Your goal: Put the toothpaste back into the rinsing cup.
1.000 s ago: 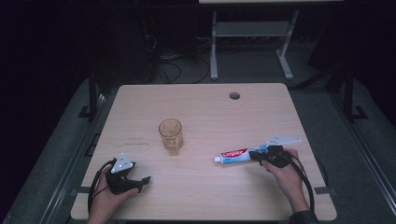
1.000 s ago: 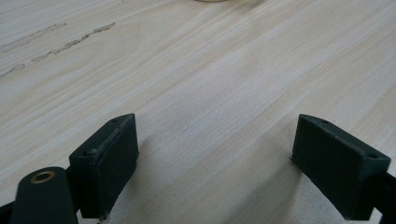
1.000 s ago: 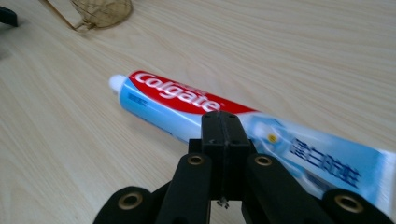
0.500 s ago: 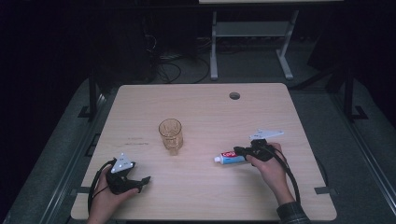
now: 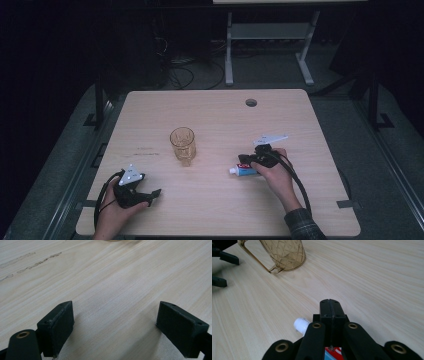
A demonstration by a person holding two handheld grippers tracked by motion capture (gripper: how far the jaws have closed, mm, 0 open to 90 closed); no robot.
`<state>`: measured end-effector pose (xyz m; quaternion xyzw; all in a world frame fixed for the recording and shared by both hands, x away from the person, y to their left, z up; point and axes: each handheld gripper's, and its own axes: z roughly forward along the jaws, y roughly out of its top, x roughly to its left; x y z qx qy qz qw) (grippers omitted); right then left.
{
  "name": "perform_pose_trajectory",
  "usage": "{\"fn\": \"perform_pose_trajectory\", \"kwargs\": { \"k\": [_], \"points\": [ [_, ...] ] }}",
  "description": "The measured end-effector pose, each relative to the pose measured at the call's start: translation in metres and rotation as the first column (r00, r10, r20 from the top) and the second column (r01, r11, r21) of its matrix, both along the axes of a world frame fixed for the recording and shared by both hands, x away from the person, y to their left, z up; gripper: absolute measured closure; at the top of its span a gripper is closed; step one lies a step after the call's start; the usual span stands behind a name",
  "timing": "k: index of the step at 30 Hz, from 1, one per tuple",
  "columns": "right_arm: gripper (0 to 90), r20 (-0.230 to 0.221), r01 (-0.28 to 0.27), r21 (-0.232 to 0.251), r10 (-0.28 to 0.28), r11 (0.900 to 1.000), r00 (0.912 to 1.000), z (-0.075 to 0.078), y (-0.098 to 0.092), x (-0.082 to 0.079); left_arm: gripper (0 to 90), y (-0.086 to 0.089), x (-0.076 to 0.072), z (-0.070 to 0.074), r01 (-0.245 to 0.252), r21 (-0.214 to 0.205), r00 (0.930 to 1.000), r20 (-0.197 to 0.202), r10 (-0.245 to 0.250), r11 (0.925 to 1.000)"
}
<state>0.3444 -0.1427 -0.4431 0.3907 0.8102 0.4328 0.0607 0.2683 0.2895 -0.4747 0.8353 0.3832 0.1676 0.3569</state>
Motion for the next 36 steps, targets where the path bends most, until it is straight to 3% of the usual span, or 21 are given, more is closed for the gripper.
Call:
{"fn": "perform_pose_trajectory", "kwargs": {
  "k": [10, 19, 36],
  "points": [
    [90.0, -0.028, -0.030, -0.033, 0.029, 0.9990, 0.9992, -0.009, 0.018, 0.008, 13.5, 0.000, 0.000, 0.000, 0.000, 0.000, 1.0000, 0.000, 0.000, 1.0000],
    [90.0, -0.032, -0.044, -0.052, 0.043, 0.9976, 0.9986, -0.011, 0.020, 0.006, 13.5, 0.000, 0.000, 0.000, 0.000, 0.000, 1.0000, 0.000, 0.000, 1.0000],
    [90.0, -0.050, -0.068, -0.080, 0.064, 0.9945, 0.9967, -0.011, 0.019, -0.011, 13.5, 0.000, 0.000, 0.000, 0.000, 0.001, 1.0000, 0.000, 0.000, 1.0000]
  ]
}}
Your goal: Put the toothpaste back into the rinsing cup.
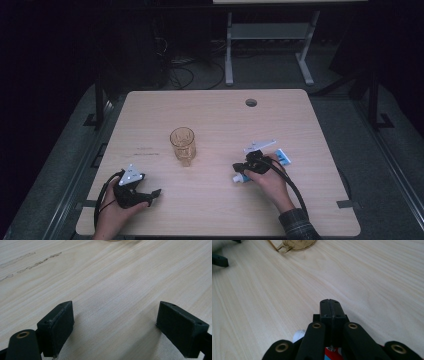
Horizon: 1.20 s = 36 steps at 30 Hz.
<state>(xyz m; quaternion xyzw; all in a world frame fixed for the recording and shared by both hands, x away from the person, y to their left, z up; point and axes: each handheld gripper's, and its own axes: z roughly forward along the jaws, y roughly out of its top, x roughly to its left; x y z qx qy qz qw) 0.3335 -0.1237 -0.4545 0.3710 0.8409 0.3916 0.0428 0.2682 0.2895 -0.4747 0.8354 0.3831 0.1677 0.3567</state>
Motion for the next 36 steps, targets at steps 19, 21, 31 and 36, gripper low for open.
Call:
{"fn": "perform_pose_trajectory", "kwargs": {
  "k": [19, 21, 31, 36],
  "points": [
    [90.0, -0.010, -0.003, -0.033, 0.003, 0.9994, 0.9999, 0.000, -0.019, -0.030, 13.5, 0.000, 0.000, 0.000, 0.000, -0.002, 1.0000, 0.002, 0.000, 1.0000],
    [90.0, -0.014, 0.001, -0.037, -0.001, 0.9993, 0.9999, 0.000, -0.023, -0.035, 13.5, 0.000, 0.000, 0.000, 0.000, -0.002, 1.0000, 0.002, 0.000, 1.0000],
    [90.0, -0.018, 0.022, -0.041, -0.023, 0.9989, 0.9996, -0.001, -0.039, -0.050, 13.5, 0.000, 0.000, 0.000, 0.001, 0.001, 1.0000, 0.002, -0.001, 1.0000],
    [90.0, -0.022, 0.030, -0.049, -0.031, 0.9983, 0.9993, -0.002, -0.045, -0.056, 13.6, 0.000, 0.000, 0.000, 0.003, 0.002, 1.0000, 0.002, -0.003, 1.0000]
  ]
}}
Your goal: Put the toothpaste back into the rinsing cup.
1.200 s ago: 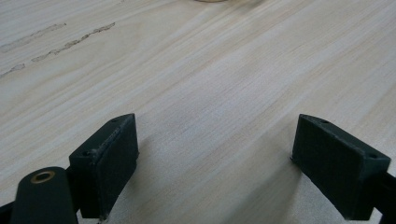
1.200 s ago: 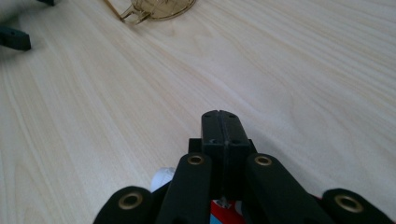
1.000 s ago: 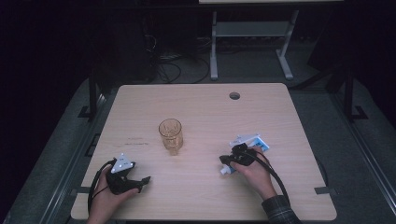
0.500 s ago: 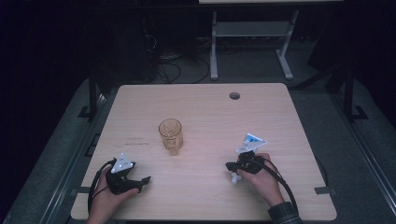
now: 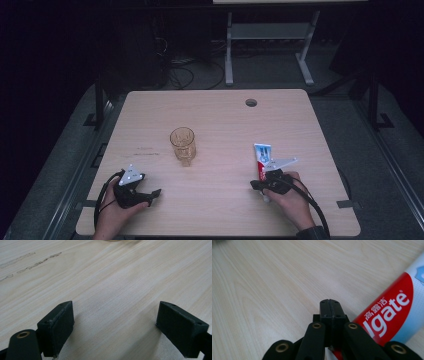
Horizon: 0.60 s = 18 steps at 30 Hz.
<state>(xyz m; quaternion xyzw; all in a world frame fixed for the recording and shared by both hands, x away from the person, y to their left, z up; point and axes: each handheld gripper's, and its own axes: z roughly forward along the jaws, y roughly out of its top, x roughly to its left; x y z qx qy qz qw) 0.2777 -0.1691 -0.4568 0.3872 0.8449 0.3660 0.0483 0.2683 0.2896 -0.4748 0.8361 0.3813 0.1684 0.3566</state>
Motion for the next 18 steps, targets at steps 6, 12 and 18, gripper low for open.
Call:
{"fn": "perform_pose_trajectory", "kwargs": {
  "k": [6, 12, 18],
  "points": [
    [90.0, -0.003, 0.020, 0.000, -0.020, 0.9998, 0.9998, -0.001, -0.011, -0.005, 13.6, 0.000, 0.000, 0.000, 0.000, 0.000, 1.0000, 0.000, 0.000, 1.0000],
    [90.0, -0.001, 0.037, 0.000, -0.037, 0.9993, 0.9993, 0.000, -0.022, -0.009, 13.6, 0.000, 0.000, 0.000, 0.000, 0.000, 1.0000, 0.000, 0.000, 1.0000],
    [90.0, -0.004, 0.062, 0.004, -0.062, 0.9980, 0.9980, 0.000, -0.034, -0.011, 13.6, 0.000, 0.000, 0.000, 0.000, 0.000, 1.0000, 0.000, 0.000, 1.0000]
  ]
}}
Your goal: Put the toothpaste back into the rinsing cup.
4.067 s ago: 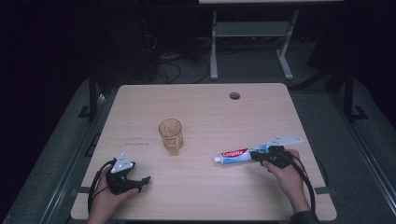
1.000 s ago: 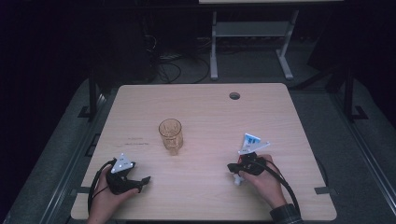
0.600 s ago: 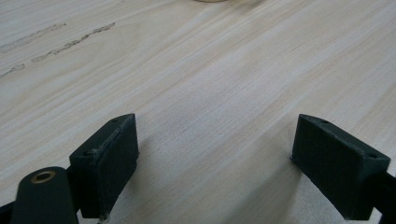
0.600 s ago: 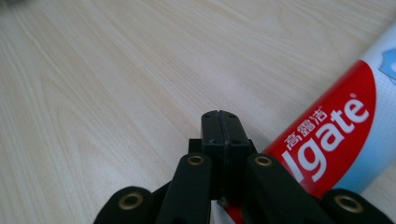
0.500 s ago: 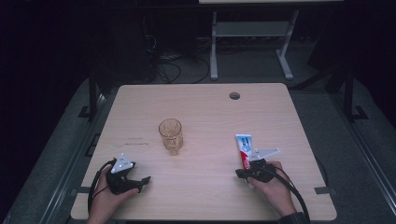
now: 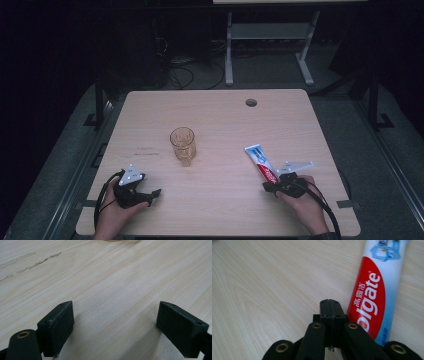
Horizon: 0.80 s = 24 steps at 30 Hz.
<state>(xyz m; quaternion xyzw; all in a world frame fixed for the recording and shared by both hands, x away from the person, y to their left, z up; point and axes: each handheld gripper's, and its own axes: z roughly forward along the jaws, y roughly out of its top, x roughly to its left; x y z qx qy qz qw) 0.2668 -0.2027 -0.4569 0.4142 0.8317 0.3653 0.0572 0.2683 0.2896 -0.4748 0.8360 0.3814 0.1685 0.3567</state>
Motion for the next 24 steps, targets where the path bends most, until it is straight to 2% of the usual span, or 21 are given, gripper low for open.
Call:
{"fn": "perform_pose_trajectory", "kwargs": {
  "k": [9, 14, 17, 21, 24],
  "points": [
    [90.0, 0.009, 0.036, 0.000, -0.036, 0.9993, 0.9993, 0.000, -0.019, 0.000, 13.6, 0.000, 0.000, 0.000, 0.000, 0.000, 1.0000, 0.000, 0.000, 1.0000],
    [90.0, 0.032, 0.024, 0.046, -0.026, 0.9987, 0.9991, 0.008, -0.025, 0.000, 13.6, 0.000, 0.000, 0.000, 0.000, 0.000, 1.0000, 0.000, 0.000, 1.0000],
    [89.9, 0.044, 0.017, 0.055, -0.019, 0.9984, 0.9988, 0.012, -0.025, 0.000, 13.6, 0.000, 0.000, 0.000, 0.000, 0.000, 1.0000, 0.000, 0.000, 1.0000],
    [84.4, 0.060, 0.011, 0.059, -0.015, 0.9982, 0.9981, 0.018, -0.025, 0.004, 13.6, 0.000, 0.000, 0.000, -0.002, -0.003, 1.0000, 0.000, 0.002, 1.0000],
    [73.0, 0.071, 0.017, 0.058, -0.021, 0.9982, 0.9973, 0.023, -0.025, 0.010, 13.6, 0.000, 0.000, 0.000, -0.002, -0.003, 1.0000, 0.000, 0.002, 1.0000]
  ]
}}
